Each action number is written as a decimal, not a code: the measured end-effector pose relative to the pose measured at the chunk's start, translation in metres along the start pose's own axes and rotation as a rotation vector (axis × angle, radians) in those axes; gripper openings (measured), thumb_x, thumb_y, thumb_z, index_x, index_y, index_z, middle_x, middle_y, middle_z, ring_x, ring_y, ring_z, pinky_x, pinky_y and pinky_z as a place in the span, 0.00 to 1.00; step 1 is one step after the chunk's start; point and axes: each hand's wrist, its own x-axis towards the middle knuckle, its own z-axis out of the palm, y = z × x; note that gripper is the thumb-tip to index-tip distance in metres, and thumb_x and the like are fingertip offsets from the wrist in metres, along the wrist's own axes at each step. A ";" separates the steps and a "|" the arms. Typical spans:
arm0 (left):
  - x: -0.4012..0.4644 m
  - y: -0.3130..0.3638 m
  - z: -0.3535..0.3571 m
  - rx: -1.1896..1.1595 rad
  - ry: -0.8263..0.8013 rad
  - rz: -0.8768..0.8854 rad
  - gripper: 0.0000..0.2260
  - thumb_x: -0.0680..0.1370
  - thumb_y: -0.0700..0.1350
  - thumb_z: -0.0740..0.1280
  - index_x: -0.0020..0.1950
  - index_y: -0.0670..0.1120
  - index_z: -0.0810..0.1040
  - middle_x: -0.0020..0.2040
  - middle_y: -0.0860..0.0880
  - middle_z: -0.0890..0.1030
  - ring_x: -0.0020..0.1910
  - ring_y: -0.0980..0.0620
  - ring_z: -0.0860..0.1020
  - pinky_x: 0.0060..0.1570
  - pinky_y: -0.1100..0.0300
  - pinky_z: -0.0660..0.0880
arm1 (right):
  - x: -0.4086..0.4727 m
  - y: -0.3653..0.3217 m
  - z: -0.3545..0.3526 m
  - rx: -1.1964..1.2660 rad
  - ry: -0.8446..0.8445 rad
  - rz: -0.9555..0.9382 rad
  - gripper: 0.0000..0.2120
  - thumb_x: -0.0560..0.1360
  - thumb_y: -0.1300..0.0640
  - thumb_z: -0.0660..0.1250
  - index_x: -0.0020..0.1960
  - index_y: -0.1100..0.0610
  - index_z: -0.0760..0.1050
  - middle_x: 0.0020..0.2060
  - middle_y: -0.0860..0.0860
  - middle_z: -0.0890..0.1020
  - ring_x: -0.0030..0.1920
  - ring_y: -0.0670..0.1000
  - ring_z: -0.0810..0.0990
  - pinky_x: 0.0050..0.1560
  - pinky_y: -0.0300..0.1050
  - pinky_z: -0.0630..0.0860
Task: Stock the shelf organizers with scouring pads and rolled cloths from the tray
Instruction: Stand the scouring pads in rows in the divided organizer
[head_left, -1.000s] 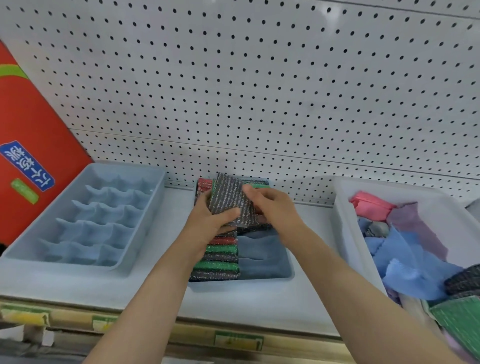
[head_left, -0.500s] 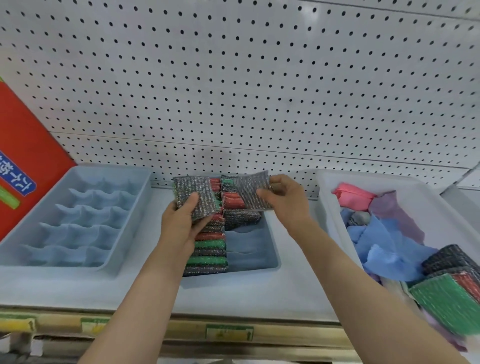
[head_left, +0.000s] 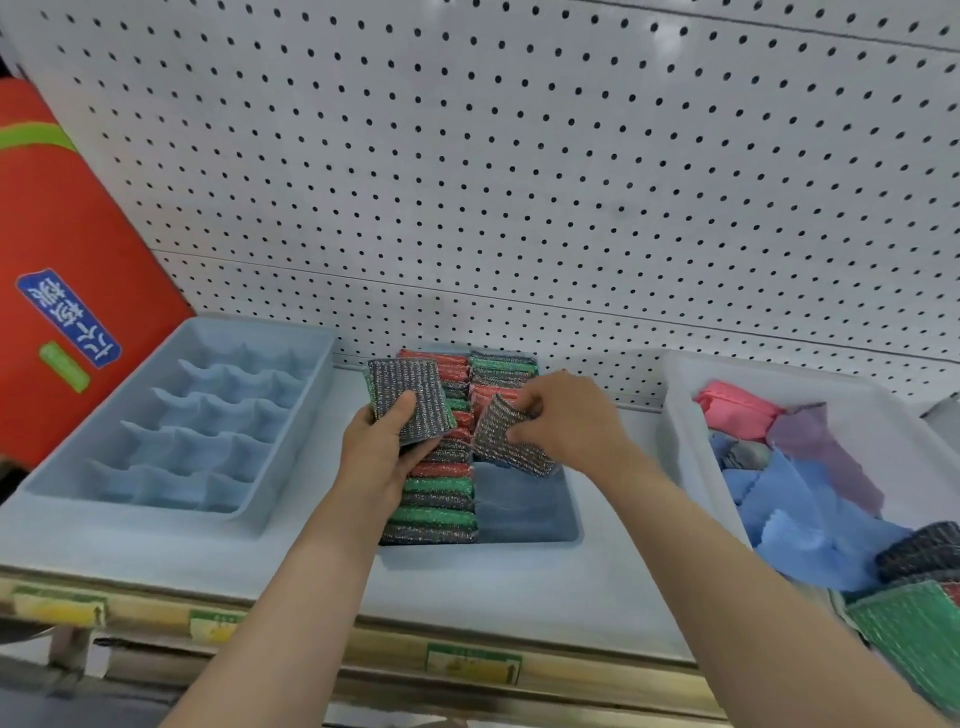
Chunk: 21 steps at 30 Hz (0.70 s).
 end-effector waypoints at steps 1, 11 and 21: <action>0.000 0.000 0.000 0.010 -0.001 0.001 0.15 0.79 0.41 0.69 0.64 0.39 0.75 0.58 0.42 0.82 0.56 0.44 0.81 0.47 0.52 0.83 | 0.003 0.002 0.009 -0.063 -0.038 0.019 0.14 0.70 0.49 0.76 0.53 0.50 0.80 0.51 0.46 0.82 0.50 0.50 0.80 0.51 0.46 0.78; 0.006 -0.002 0.000 0.090 -0.036 0.001 0.15 0.78 0.42 0.70 0.64 0.40 0.74 0.58 0.43 0.82 0.57 0.44 0.81 0.52 0.48 0.81 | 0.024 0.024 0.040 -0.195 0.216 -0.242 0.14 0.71 0.52 0.75 0.56 0.51 0.82 0.51 0.52 0.81 0.52 0.54 0.77 0.51 0.49 0.78; 0.007 0.003 -0.001 0.129 -0.088 -0.015 0.12 0.78 0.42 0.70 0.60 0.41 0.76 0.56 0.43 0.83 0.55 0.45 0.81 0.50 0.49 0.82 | 0.030 0.029 0.080 -0.146 0.295 -0.239 0.18 0.69 0.56 0.77 0.55 0.56 0.75 0.49 0.52 0.82 0.49 0.56 0.80 0.43 0.49 0.78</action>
